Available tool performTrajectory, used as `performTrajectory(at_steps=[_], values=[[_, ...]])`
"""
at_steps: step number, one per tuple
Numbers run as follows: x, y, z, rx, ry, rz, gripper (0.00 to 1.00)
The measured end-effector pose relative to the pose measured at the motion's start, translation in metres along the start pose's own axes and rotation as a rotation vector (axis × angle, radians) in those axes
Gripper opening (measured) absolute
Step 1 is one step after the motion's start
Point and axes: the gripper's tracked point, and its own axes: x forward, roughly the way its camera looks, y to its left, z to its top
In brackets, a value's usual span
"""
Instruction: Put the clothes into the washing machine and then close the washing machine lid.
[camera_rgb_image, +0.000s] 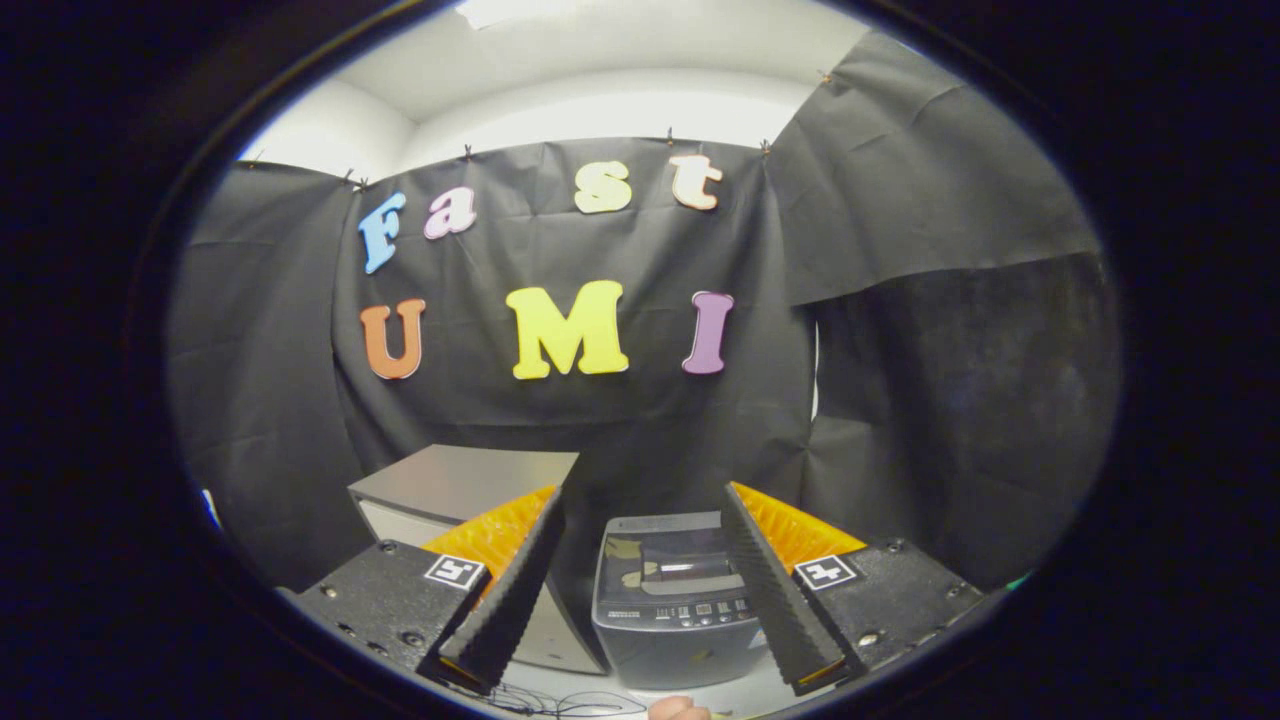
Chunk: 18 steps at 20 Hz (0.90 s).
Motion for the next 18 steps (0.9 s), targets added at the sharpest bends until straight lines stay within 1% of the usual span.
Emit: performTrajectory(at_steps=[5,8,13,18], values=[[-0.034,-0.003,-0.001,0.035,-0.024,0.018,0.98],[-0.034,-0.014,-0.009,0.034,-0.007,0.021,0.98],[-0.037,-0.032,-0.008,0.035,-0.01,0.008,0.98],[-0.038,-0.043,-0.014,0.041,0.001,0.02,0.98]])
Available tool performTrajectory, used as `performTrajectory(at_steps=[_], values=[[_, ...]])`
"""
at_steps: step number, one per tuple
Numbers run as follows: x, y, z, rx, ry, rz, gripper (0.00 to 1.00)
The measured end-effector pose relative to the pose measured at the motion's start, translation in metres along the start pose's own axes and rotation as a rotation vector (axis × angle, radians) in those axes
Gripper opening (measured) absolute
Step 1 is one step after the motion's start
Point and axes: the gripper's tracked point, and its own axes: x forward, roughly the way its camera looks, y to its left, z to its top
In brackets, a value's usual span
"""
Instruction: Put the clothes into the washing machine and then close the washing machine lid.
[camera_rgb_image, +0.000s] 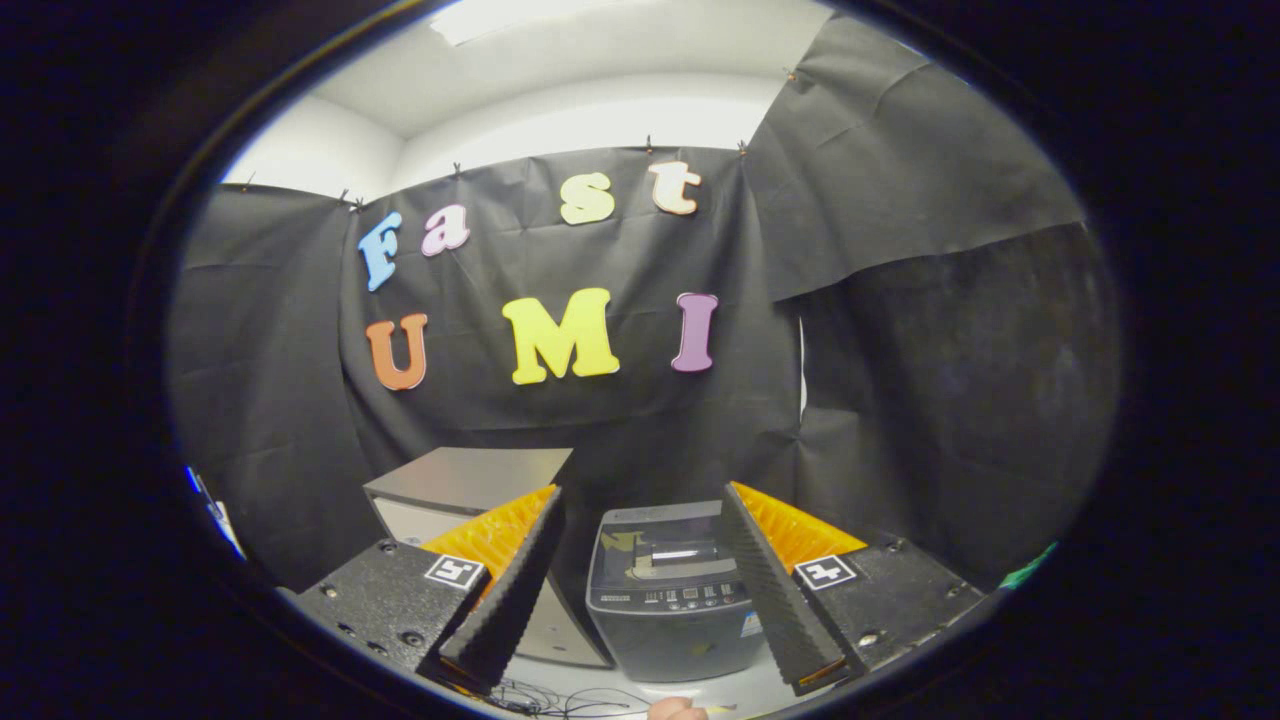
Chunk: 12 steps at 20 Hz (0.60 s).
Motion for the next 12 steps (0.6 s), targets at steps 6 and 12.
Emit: performTrajectory(at_steps=[6,12], values=[[0.004,-0.01,-0.004,-0.014,0.007,0.01,0.98],[0.011,-0.012,-0.005,0.005,0.016,0.031,0.98]])
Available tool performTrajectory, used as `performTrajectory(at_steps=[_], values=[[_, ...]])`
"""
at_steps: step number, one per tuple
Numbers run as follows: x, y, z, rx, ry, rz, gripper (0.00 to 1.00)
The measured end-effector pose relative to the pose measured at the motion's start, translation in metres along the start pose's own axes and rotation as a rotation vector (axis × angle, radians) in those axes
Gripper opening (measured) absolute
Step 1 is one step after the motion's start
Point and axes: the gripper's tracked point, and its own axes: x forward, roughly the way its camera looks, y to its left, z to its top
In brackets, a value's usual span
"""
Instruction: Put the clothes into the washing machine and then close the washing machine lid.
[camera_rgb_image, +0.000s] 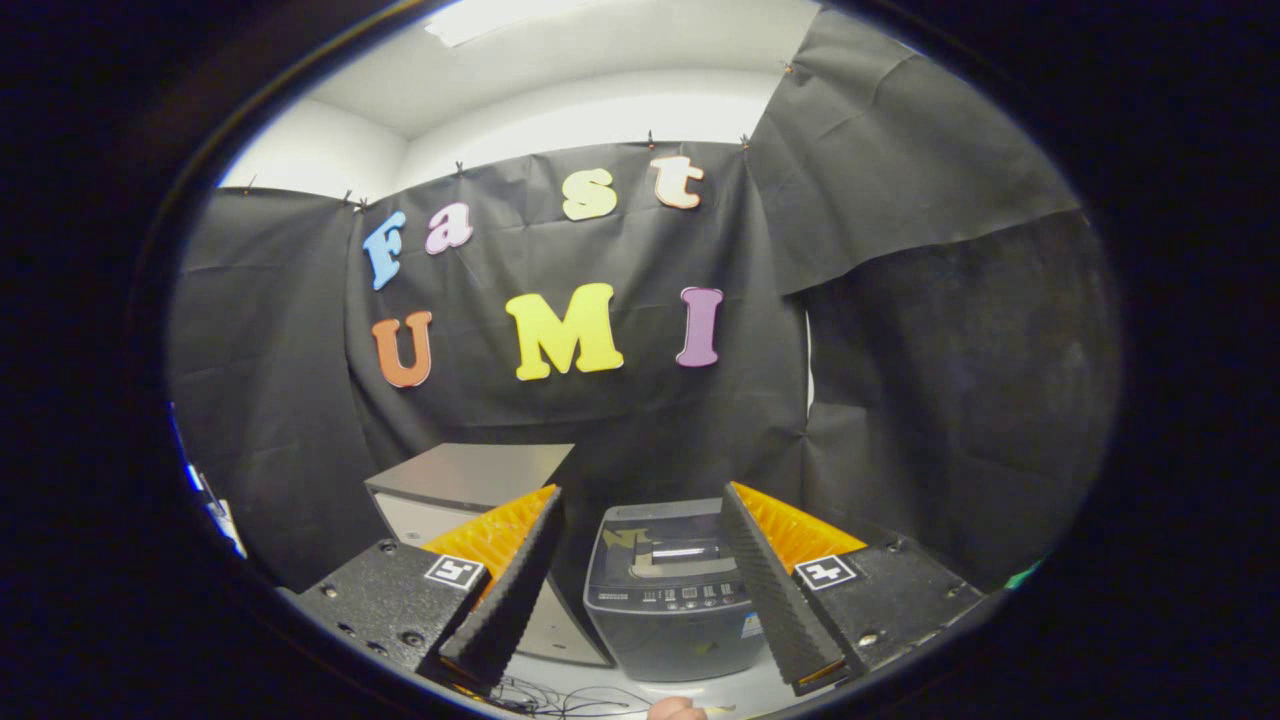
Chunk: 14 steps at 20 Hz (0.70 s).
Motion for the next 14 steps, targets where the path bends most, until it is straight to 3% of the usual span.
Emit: performTrajectory(at_steps=[14], values=[[0.001,0.0,0.013,-0.038,-0.01,0.007,0.98]])
